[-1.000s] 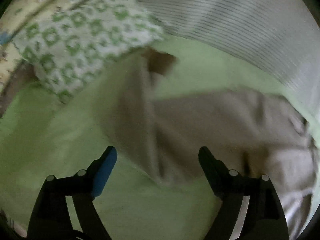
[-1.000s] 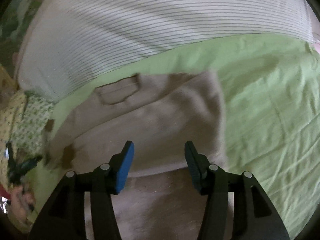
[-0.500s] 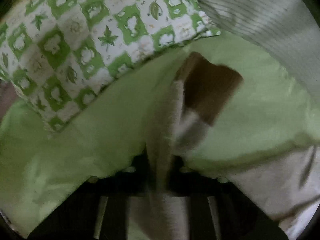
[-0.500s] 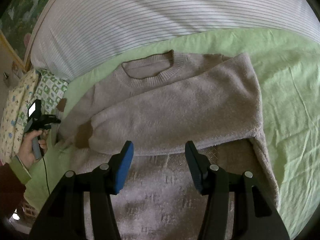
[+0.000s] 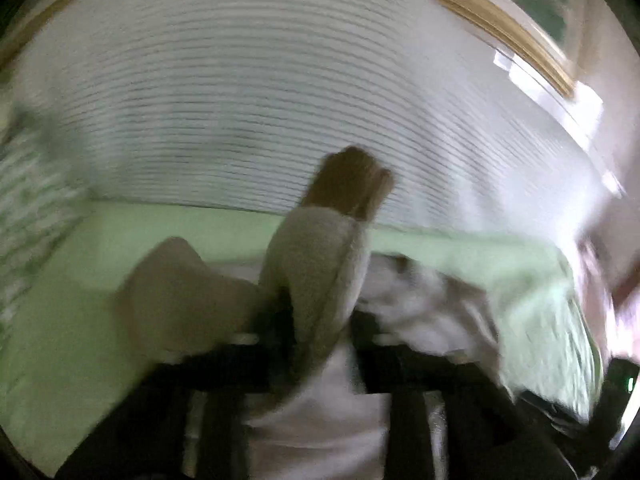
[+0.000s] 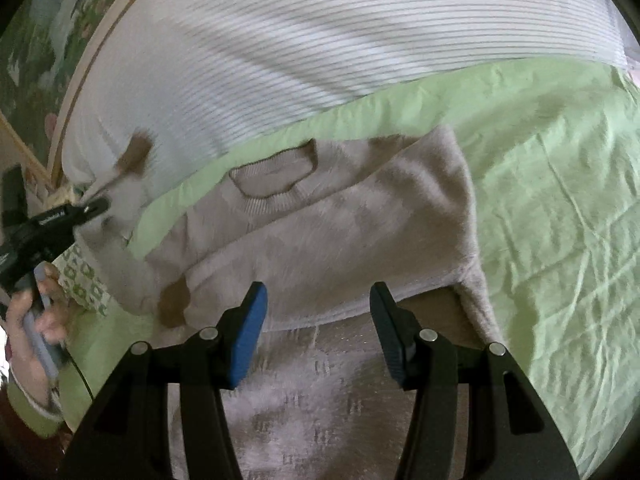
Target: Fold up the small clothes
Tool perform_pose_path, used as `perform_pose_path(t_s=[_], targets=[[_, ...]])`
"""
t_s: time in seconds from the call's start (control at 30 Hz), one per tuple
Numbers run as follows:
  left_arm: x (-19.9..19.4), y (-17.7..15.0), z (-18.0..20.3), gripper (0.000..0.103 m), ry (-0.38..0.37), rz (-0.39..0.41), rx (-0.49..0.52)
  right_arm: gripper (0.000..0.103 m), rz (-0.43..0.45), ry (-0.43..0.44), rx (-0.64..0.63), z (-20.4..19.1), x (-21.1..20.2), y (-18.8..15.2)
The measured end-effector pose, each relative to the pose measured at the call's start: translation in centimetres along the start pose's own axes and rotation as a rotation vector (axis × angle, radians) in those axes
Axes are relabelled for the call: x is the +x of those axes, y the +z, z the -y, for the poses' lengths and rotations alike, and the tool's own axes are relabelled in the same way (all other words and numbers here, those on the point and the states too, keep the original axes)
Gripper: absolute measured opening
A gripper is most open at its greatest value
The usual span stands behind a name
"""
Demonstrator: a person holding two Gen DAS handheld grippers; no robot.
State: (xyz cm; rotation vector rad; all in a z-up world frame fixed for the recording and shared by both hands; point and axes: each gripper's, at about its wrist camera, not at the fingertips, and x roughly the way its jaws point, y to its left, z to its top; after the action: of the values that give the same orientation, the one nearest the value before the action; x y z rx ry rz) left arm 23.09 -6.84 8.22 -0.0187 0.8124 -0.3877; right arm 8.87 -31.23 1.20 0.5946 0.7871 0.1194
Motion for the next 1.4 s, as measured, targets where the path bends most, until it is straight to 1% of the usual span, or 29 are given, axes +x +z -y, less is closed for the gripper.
perform_pose_path(t_s=[0.03,0.1,0.13,0.2,0.23,0.3,0.33,0.37,0.43,0.47,0.53,0.6,0.67,0.7,0.73,0.77,0.83,0.93,1.0,1.03,1.07,1.1,1.13,1.2,1.23,1.27,1.33,1.37,1.4], targets=[[0.6,-1.1,3.1,0.062,-0.015,-0.019,0.044,0.055,0.004,-0.001,0.007,0.2,-0.2,0.1],[1.3,-3.1,6.8,0.062,-0.055,-0.054,0.116,0.055,0.004,-0.009,0.028,0.9,-0.4,0.1],[1.5,-4.4,8.3,0.062,-0.059,-0.071,0.151,0.055,0.003,-0.010,0.040,1.2,-0.4,0.1],[1.8,-6.3,8.7,0.063,-0.053,-0.098,0.186,0.055,0.004,-0.013,0.055,1.8,-0.5,0.1],[1.8,-7.4,8.1,0.064,-0.037,-0.116,0.196,0.055,0.001,-0.017,0.059,2.1,-0.5,0.1],[1.9,-9.1,4.7,0.065,0.003,-0.138,0.195,0.055,-0.005,-0.018,0.067,2.5,-0.2,0.2],[1.8,-10.5,2.7,0.065,0.031,-0.149,0.183,0.055,-0.009,-0.016,0.071,2.7,0.1,0.2],[1.6,-11.0,1.0,0.065,0.063,-0.158,0.171,0.055,-0.013,-0.011,0.075,2.7,0.4,0.3],[1.5,-12.2,-2.9,0.065,0.170,-0.171,0.150,0.055,-0.018,0.000,0.080,2.7,1.0,0.5],[1.5,-12.8,-4.4,0.065,0.211,-0.176,0.145,0.055,-0.022,0.010,0.084,2.6,1.6,0.6],[2.3,-13.7,-8.4,0.065,0.318,-0.215,0.128,0.055,-0.030,0.023,0.081,2.3,2.6,0.8],[2.9,-13.9,-11.1,0.065,0.372,-0.237,0.097,0.055,-0.040,0.016,0.087,2.1,3.9,1.1],[3.5,-14.1,-13.1,0.065,0.388,-0.251,0.064,0.055,-0.058,0.013,0.114,2.0,5.4,1.5],[3.9,-14.1,-13.8,0.065,0.386,-0.257,0.049,0.055,-0.062,-0.001,0.129,2.1,6.4,1.9],[4.2,-14.1,-14.5,0.065,0.359,-0.256,0.026,0.055,-0.062,-0.024,0.143,2.3,7.3,2.2],[4.7,-14.2,-14.5,0.065,0.341,-0.255,0.017,0.055,-0.072,-0.056,0.165,2.6,8.5,2.5],[5.6,-14.8,-14.9,0.065,0.321,-0.270,0.003,0.055,-0.081,-0.067,0.206,3.2,10.2,3.0],[6.7,-15.2,-15.4,0.065,0.327,-0.295,-0.004,0.055,-0.091,-0.090,0.244,3.7,12.7,3.6],[7.5,-15.1,-15.5,0.067,0.341,-0.287,-0.008,0.054,-0.073,-0.102,0.268,3.6,13.5,3.8],[7.9,-14.8,-15.5,0.067,0.357,-0.281,-0.015,0.040,-0.055,-0.113,0.259,3.2,13.5,3.9],[8.1,-14.5,-15.5,0.067,0.367,-0.280,-0.020,0.022,-0.049,-0.131,0.235,2.5,13.5,4.2],[8.5,-14.1,-15.5,0.066,0.386,-0.280,-0.027,0.009,-0.054,-0.111,0.226,2.0,13.5,4.7],[8.8,-13.6,-15.6,0.065,0.402,-0.279,-0.043,0.009,-0.042,-0.058,0.234,1.4,12.9,5.2],[9.0,-13.0,-15.6,0.062,0.424,-0.280,-0.070,0.009,0.041,0.041,0.227,-0.1,10.0,6.5],[9.0,-12.9,-15.5,0.061,0.426,-0.280,-0.077,0.009,0.100,0.112,0.213,-1.0,7.5,7.4],[9.0,-12.9,-15.5,0.057,0.423,-0.281,-0.086,0.009,0.156,0.173,0.206,-1.5,4.7,8.0],[8.9,-12.7,-15.4,0.056,0.415,-0.279,-0.091,0.009,0.243,0.220,0.198,-1.4,0.1,8.5],[8.8,-12.6,-15.3,0.056,0.411,-0.276,-0.091,0.009,0.277,0.215,0.193,-0.6,-1.9,8.3],[8.8,-12.6,-15.2,0.056,0.407,-0.274,-0.093,0.009,0.281,0.202,0.196,0.4,-2.9,8.1]])
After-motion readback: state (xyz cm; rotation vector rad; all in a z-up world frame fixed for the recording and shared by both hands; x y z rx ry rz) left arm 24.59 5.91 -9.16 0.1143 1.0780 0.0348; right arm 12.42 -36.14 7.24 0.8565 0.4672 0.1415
